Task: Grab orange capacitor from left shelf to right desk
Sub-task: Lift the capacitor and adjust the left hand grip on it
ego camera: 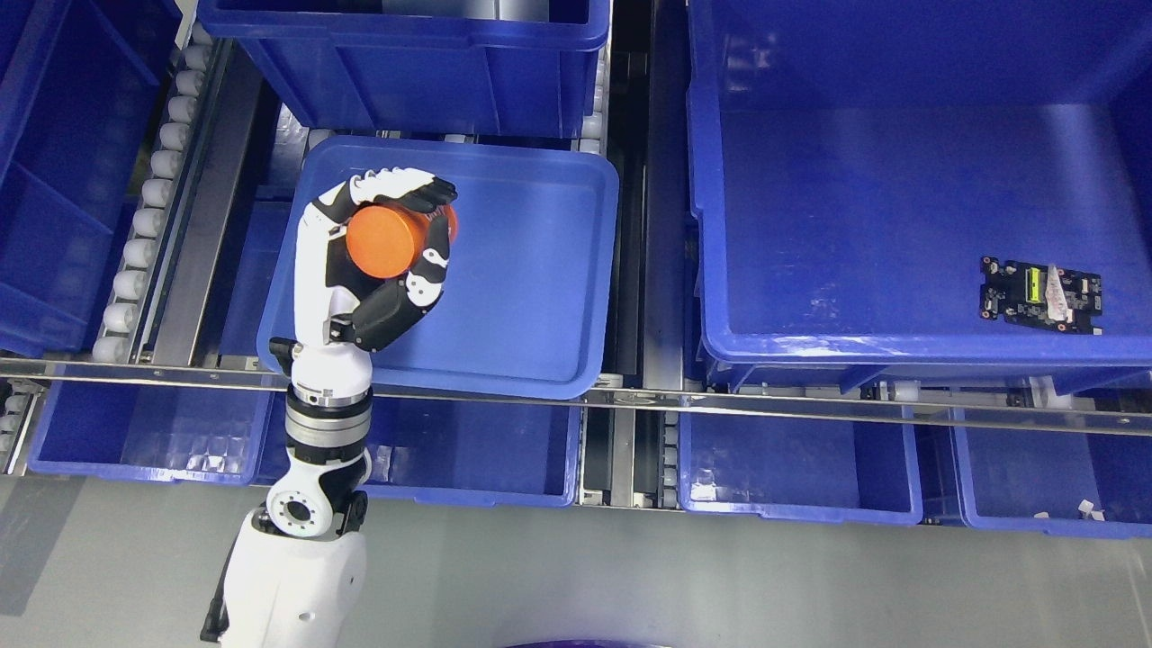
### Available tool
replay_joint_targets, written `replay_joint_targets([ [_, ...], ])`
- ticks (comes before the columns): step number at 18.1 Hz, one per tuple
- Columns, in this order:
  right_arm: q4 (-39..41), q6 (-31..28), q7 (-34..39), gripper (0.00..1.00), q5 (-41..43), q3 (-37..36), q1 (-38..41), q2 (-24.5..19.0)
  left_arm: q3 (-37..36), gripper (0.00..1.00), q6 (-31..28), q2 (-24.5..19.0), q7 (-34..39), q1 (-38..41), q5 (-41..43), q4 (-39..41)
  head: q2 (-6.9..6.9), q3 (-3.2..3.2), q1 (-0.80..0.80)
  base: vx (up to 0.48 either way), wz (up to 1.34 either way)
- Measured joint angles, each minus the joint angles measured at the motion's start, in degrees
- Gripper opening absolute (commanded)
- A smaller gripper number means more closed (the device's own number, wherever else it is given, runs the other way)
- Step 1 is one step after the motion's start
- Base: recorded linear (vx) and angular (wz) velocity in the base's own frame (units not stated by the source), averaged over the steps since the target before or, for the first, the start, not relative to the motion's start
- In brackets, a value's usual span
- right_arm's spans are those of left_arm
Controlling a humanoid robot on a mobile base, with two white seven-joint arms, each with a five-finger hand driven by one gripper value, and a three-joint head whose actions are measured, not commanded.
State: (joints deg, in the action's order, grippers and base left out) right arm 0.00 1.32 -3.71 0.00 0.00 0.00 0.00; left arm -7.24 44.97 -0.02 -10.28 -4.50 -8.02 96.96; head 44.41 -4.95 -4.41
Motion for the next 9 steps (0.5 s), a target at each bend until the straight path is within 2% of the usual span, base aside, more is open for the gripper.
replay_joint_targets([
  [9, 0.0, 0.0, 0.0, 1.00, 0.0, 0.0, 0.0, 0.0, -1.5, 0.01, 0.2, 0.0, 0.1, -1.6, 0.0, 0.9, 0.00, 0.00, 0.00, 0.000, 0.00],
])
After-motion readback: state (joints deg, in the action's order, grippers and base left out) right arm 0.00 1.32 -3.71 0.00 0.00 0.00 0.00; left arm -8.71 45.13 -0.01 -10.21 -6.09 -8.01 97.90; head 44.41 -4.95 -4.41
